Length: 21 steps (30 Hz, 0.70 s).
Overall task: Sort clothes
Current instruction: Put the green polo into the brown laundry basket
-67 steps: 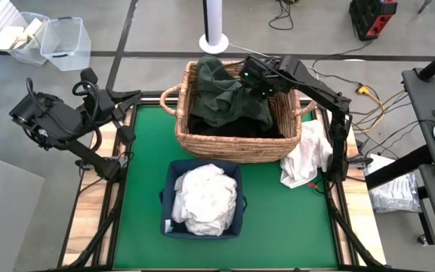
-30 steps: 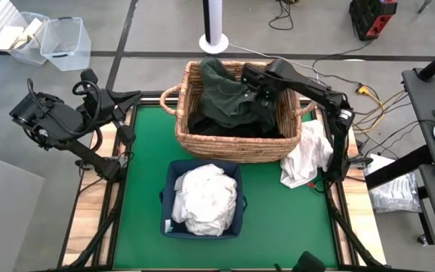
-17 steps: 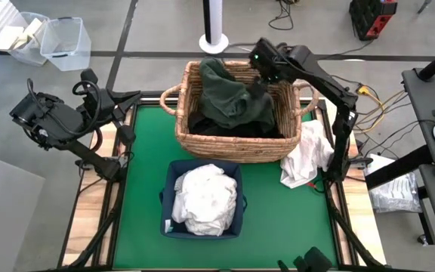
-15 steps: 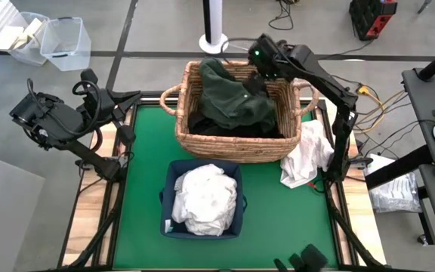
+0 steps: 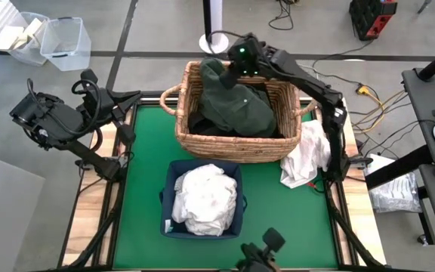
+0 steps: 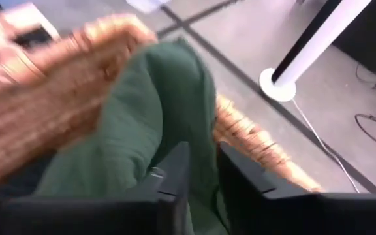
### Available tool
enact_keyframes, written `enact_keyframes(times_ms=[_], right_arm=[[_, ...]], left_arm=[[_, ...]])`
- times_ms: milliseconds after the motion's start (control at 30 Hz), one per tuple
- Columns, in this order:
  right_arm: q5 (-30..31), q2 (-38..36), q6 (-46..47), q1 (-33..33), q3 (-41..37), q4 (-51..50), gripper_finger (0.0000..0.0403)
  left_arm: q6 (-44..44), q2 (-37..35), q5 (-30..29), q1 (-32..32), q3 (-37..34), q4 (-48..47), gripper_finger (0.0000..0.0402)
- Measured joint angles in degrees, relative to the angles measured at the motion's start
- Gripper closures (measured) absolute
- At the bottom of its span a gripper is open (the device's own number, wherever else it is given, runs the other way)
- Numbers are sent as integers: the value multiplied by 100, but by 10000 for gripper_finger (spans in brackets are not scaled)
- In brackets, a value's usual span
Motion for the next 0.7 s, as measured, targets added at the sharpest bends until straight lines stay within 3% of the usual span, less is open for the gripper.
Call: enact_keyframes(times_ms=[167, 333, 700], right_arm=[[-115, 417, -175, 2, -14, -72, 387], [-809, 683, -109, 45, -14, -131, 390], [-1346, 918, -618, 562, -46, -1142, 390]], left_arm=[[0, 0, 0, 0, 0, 0, 401], [0, 0, 0, -1, 0, -4, 401], [-46, 0, -2, 1, -2, -184, 401]])
